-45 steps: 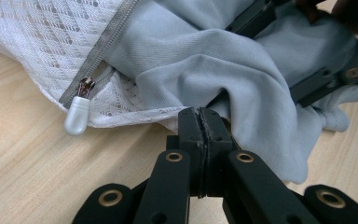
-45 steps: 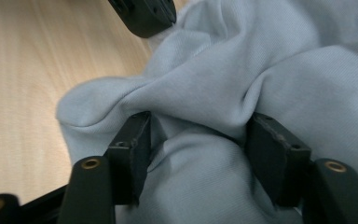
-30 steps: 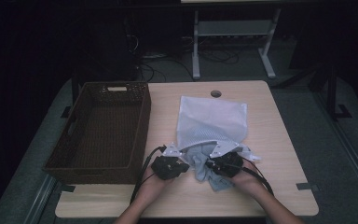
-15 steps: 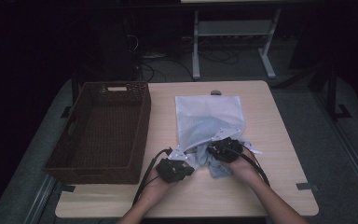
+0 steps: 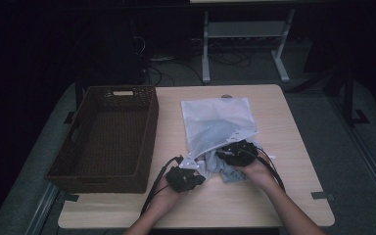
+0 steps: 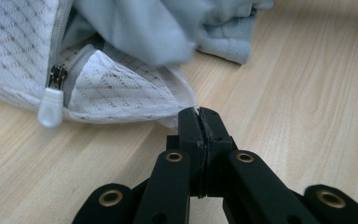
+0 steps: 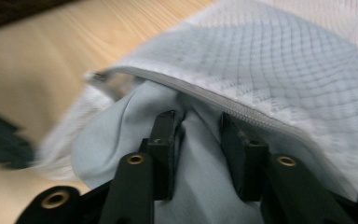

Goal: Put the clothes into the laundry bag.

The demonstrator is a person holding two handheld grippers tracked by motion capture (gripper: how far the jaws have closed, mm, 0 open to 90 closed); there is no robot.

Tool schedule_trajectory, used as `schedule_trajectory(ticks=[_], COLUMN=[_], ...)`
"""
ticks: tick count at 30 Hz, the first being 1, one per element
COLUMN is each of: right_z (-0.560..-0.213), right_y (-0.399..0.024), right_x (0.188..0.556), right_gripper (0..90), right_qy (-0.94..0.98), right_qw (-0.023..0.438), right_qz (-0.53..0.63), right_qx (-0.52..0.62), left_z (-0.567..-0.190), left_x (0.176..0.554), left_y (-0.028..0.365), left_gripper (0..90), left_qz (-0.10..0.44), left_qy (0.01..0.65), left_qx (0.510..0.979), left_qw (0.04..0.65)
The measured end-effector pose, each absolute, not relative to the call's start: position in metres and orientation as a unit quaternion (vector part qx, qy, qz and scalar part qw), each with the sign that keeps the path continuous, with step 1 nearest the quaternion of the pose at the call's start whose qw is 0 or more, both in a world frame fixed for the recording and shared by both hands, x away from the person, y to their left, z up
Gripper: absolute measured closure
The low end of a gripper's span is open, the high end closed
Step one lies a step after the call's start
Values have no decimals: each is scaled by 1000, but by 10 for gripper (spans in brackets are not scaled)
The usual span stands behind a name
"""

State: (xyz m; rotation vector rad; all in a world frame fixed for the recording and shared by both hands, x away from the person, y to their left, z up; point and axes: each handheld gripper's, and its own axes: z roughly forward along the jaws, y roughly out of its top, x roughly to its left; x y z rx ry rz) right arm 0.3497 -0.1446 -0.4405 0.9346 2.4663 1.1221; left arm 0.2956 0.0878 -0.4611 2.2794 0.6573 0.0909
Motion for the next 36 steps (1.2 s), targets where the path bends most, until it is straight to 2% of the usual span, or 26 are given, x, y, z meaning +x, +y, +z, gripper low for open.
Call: schedule_trajectory(ticks=[9, 16, 23, 27, 36], right_z=[-419, -436, -456, -461, -462], right_y=[-174, -189, -174, -168, -170], right_x=[317, 298, 300, 299, 300], right_gripper=[524, 446, 394, 433, 636], right_qy=[853, 872, 901, 908, 899], right_qw=[108, 113, 115, 136, 157], right_qz=[410, 381, 322, 300, 300], right_qx=[304, 286, 266, 260, 276], left_z=[-464, -465, -466, -466, -467], left_x=[296, 296, 297, 296, 296], left_y=[87, 86, 85, 85, 84], left_gripper=[895, 895, 895, 895, 895], left_qz=[36, 35, 34, 34, 32], left_qy=[260, 260, 260, 260, 259], left_qx=[891, 893, 893, 893, 893], left_qw=[370, 367, 367, 366, 367])
